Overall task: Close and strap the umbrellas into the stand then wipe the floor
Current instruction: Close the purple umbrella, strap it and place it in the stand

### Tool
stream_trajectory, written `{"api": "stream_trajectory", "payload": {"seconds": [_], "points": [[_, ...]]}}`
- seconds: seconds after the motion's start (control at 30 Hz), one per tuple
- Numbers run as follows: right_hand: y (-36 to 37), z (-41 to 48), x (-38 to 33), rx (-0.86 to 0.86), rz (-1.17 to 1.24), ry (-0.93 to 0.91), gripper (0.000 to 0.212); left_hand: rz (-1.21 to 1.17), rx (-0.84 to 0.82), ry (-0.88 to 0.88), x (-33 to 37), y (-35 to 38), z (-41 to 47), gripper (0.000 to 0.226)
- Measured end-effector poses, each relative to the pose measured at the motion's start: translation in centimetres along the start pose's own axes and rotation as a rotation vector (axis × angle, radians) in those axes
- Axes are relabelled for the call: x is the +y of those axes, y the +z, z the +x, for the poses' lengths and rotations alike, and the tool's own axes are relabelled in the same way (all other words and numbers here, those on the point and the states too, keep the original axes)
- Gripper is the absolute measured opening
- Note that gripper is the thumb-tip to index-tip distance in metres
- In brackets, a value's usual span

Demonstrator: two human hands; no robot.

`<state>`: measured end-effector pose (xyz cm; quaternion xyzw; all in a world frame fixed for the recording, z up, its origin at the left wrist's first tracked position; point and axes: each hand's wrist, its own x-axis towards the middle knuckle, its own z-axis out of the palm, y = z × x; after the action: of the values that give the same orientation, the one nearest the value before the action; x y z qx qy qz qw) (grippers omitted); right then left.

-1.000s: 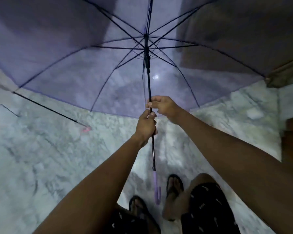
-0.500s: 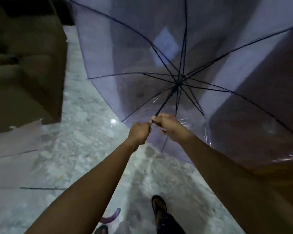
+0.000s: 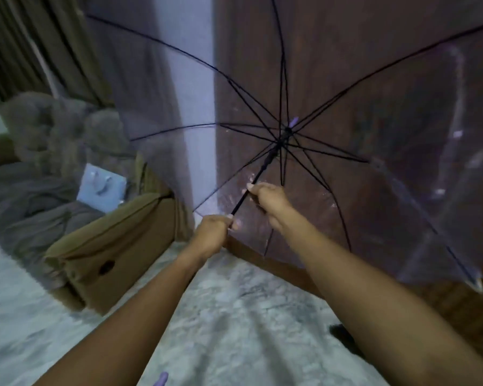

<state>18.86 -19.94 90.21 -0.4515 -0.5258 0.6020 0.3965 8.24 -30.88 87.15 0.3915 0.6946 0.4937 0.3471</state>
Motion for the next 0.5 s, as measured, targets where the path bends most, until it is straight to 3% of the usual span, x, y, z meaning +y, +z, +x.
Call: {"api": "stream_trajectory", "payload": {"seconds": [0.1, 0.2, 0.5], "points": [[-5.5, -1.9, -1.9, 0.134, -0.01, -0.046, 0.02, 0.038, -0.11, 0.077, 2.5, 3.3, -1.7, 0.043], [-10.2, -3.5, -3.6, 0.209, 0.013, -0.052, 0.003, 0.045, -0.113, 0.178, 4.6, 6.5, -2.8, 0.049], [-27.2, -7.4, -9.9, 0.335, 0.38, -0.076, 0.03, 0.01, -0.369, 0.247, 11.3, 17.4, -10.0, 0.039]]}}
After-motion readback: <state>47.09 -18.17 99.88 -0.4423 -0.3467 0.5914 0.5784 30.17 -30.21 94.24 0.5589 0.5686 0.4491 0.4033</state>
